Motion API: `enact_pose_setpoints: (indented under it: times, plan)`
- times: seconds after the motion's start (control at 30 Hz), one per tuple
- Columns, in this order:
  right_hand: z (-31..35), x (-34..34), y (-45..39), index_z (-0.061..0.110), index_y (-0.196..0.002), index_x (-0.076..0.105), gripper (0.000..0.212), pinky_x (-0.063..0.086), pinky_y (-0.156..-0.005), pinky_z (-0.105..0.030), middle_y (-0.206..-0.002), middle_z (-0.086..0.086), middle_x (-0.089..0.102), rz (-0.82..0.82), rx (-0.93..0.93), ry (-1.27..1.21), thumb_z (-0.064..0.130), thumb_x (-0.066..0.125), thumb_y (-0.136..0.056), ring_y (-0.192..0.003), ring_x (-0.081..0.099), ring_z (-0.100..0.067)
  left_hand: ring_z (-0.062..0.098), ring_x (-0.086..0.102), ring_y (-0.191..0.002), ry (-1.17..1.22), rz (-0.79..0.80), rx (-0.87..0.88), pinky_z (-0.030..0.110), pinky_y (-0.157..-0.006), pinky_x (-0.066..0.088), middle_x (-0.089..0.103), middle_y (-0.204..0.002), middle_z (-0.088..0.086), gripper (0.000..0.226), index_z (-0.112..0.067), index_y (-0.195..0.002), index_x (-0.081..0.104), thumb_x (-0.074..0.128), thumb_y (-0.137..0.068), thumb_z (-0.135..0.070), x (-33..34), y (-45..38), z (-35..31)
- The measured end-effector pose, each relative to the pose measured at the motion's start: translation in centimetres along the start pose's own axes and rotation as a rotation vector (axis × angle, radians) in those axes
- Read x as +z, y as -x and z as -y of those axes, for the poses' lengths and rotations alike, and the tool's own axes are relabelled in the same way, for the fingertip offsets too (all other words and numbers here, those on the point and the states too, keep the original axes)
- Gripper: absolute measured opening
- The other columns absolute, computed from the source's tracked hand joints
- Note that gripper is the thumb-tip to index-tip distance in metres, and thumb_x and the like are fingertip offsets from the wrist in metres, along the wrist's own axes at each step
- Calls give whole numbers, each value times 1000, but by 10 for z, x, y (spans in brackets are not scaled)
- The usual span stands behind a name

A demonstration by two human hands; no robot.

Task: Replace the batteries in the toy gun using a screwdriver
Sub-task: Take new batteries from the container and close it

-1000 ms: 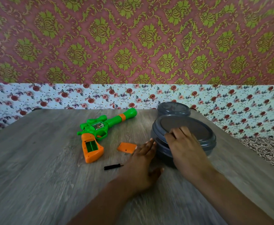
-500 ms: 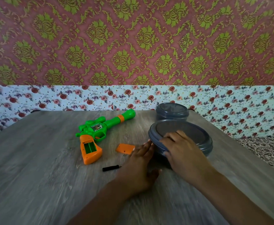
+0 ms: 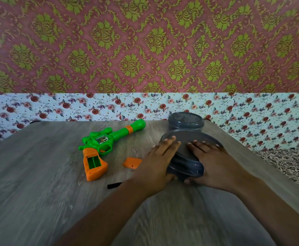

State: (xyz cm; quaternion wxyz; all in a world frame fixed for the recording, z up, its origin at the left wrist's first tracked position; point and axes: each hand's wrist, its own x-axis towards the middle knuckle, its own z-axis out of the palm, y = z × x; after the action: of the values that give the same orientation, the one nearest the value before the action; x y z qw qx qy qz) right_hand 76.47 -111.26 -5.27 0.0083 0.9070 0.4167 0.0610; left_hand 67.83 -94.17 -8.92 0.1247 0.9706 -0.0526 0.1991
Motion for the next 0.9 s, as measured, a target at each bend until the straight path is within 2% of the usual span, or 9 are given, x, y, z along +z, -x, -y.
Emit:
enact_pose_setpoints:
  times: [0.07,0.13,0.27,0.4,0.53,0.6,0.73,0.8,0.9]
  plan:
    - [-2,1,-1,24,-148,6,108,12,-118,-40,-158,1,8,-15,-21,-7,77,52,-67,-144,11,-19,13,0,-148,-91,51,57,28,-118,-3,5,-161,-5,83,-25,-152,9,61,-88,-33,3,-10,-2]
    - [-3,2,-1,25,-148,7,108,11,-117,-38,-158,2,9,-25,-40,-15,80,50,-66,-144,12,-19,14,3,-148,-117,61,74,24,-115,-5,12,-161,-3,79,-23,-152,14,60,-89,-34,7,-15,0]
    - [-9,7,-3,28,-147,12,119,13,-116,-35,-157,4,14,-46,-60,-49,90,30,-47,-142,17,-16,22,32,-141,-74,-58,87,24,-111,10,37,-152,1,70,-20,-145,37,66,-83,-30,12,-11,6]
    - [-13,13,-5,26,-146,16,121,16,-116,-32,-155,6,18,-83,-42,-61,90,29,-44,-141,20,-13,26,55,-124,-101,-107,98,32,-105,26,58,-134,5,61,-16,-132,56,60,-75,-36,14,-8,6]
    - [-11,22,0,23,-147,11,121,10,-116,-34,-156,3,17,-131,-39,-1,92,15,-48,-143,16,-14,21,64,-111,-206,-146,122,33,-98,39,67,-122,3,60,-17,-123,63,69,-67,-35,17,-7,7]
    - [-10,25,3,21,-146,19,121,11,-114,-33,-154,0,24,-160,-50,20,95,4,-52,-142,22,-18,19,66,-108,-260,-178,146,33,-96,46,69,-118,2,60,-17,-119,65,72,-63,-35,18,-8,7]
    - [-7,27,7,14,-137,43,106,23,-106,-38,-143,-7,44,-196,-49,49,85,2,-70,-131,43,-27,19,68,-105,-303,-199,174,34,-92,50,70,-115,3,67,-15,-116,67,86,-55,-34,20,-7,8]
    - [-7,28,7,14,-134,46,99,26,-104,-35,-140,-5,47,-177,-56,93,82,5,-75,-128,47,-26,20,68,-105,-301,-222,176,33,-93,48,70,-115,4,66,-14,-116,67,85,-56,-34,20,-7,8]
    - [-4,26,8,11,-122,58,93,40,-94,-37,-124,-8,63,-183,-4,117,75,4,-82,-111,61,-27,20,68,-106,-291,-220,159,32,-94,44,70,-116,5,60,-13,-117,66,73,-61,-34,19,-6,7]
